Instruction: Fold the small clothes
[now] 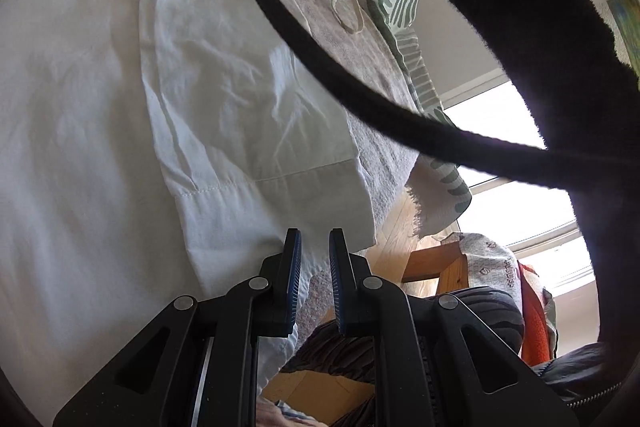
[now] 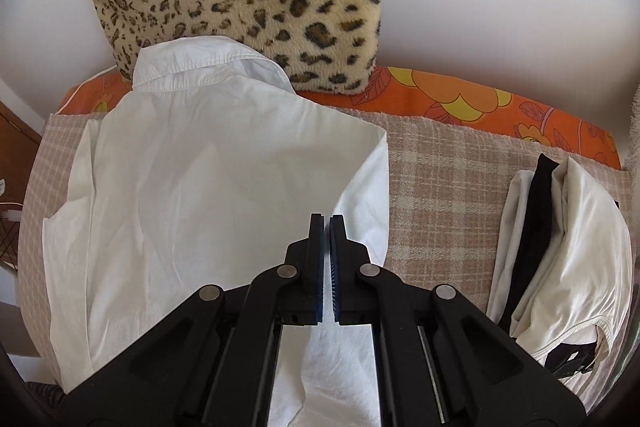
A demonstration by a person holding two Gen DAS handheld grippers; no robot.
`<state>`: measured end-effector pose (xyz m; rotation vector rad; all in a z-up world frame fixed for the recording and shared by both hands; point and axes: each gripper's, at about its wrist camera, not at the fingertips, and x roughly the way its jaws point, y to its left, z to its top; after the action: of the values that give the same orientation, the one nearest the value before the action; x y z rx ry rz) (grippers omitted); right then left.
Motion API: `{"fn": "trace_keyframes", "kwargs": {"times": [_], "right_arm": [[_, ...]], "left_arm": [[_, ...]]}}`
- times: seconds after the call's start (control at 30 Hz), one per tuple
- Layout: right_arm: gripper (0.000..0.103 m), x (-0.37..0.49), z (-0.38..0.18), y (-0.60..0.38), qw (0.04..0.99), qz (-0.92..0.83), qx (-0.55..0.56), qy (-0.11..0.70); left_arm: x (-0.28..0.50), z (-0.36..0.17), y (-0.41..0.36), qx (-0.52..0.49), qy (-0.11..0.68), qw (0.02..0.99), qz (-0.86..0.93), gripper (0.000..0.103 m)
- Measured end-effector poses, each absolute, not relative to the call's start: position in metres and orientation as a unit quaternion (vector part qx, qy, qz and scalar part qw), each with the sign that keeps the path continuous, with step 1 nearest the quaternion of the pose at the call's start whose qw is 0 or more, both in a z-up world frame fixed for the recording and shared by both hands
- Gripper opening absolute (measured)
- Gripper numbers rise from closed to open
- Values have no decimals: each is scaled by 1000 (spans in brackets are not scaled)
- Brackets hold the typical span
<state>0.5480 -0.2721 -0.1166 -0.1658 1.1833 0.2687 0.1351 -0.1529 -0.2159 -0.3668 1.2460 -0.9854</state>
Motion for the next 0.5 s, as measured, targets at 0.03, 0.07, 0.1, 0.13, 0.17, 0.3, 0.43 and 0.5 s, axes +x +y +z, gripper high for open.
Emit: {"fn": "trace_keyframes", "kwargs": {"times": [0.03,0.07,0.1,0.13,0.17,0.3,0.43,0.5], "right_arm": [[4,547,-120,-273,818,124,-82,556],[4,548,-123,-275,817,124,-81,557],[4,548,-124,-277,817,123,-77,557],[4,548,-124,-280,818,122,-73,557],[4,549,-124,-283,819,120,-71,557],[4,550,-117,-292,823,118,-68,552],[4,550,-109,-302,827,125,-56,546],[4,548,-107,-305,826,128,-53,546]], "left_arm": [[137,-212,-145,-174,547,696,-432,12],[140,-207,-137,-182,537,706,-425,13],[143,-203,-130,-187,529,719,-410,19],[148,-199,-122,-196,520,733,-394,29],[154,-198,-116,-207,514,740,-381,33],[178,-204,-106,-240,518,747,-341,42],[192,-219,-109,-247,534,743,-319,46],[192,-216,-113,-235,531,750,-316,46]]}}
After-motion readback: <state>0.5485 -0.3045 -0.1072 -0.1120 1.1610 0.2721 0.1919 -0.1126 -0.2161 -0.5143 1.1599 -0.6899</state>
